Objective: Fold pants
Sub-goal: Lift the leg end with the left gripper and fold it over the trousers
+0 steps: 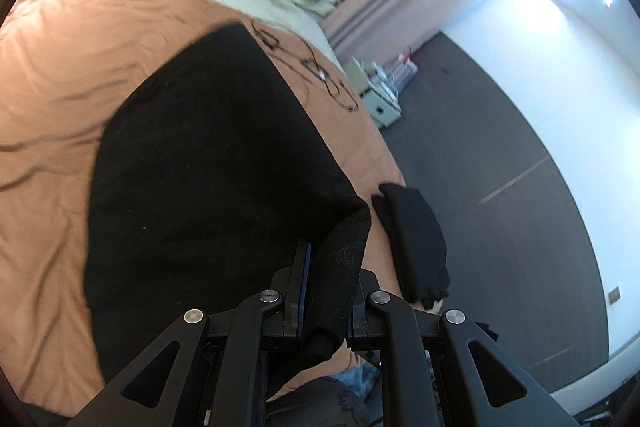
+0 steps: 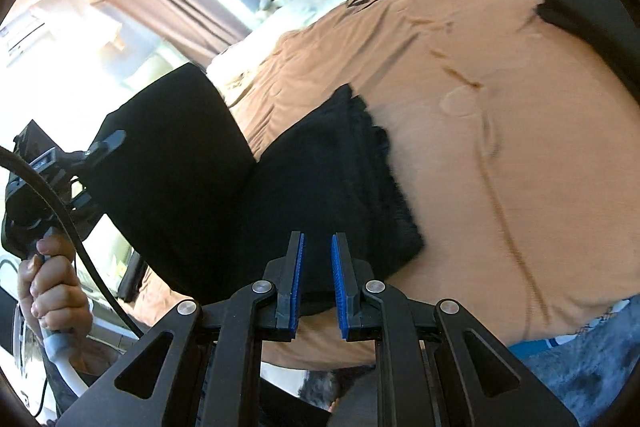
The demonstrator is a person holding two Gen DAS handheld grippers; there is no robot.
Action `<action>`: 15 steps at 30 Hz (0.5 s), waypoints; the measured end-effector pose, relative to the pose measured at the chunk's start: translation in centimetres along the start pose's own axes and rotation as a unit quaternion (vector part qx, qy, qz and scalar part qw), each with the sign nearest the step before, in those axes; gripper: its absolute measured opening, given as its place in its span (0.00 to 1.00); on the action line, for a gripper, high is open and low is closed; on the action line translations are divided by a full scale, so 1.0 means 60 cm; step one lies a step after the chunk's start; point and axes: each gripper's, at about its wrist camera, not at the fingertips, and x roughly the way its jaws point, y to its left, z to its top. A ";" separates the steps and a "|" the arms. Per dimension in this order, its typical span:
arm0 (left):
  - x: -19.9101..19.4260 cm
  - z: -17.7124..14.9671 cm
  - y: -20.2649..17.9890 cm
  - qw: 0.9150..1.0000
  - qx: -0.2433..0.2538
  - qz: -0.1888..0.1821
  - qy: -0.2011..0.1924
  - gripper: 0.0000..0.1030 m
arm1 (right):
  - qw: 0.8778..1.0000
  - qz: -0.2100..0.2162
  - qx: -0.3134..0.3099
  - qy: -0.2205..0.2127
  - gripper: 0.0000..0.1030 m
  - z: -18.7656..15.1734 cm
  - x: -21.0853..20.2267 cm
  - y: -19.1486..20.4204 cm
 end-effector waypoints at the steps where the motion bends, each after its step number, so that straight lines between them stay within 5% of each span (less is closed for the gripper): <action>1: 0.023 -0.004 -0.001 1.000 0.000 -0.002 0.011 0.14 | 1.000 -0.002 0.001 0.000 0.11 -0.001 -0.004 0.000; 8: 0.126 -0.034 -0.013 0.997 0.004 0.001 0.073 0.13 | 1.000 -0.021 0.019 0.000 0.11 -0.002 -0.027 -0.027; 15: 0.124 -0.043 -0.032 0.997 0.012 0.001 0.074 0.13 | 1.000 -0.021 0.021 0.003 0.11 -0.004 -0.036 -0.025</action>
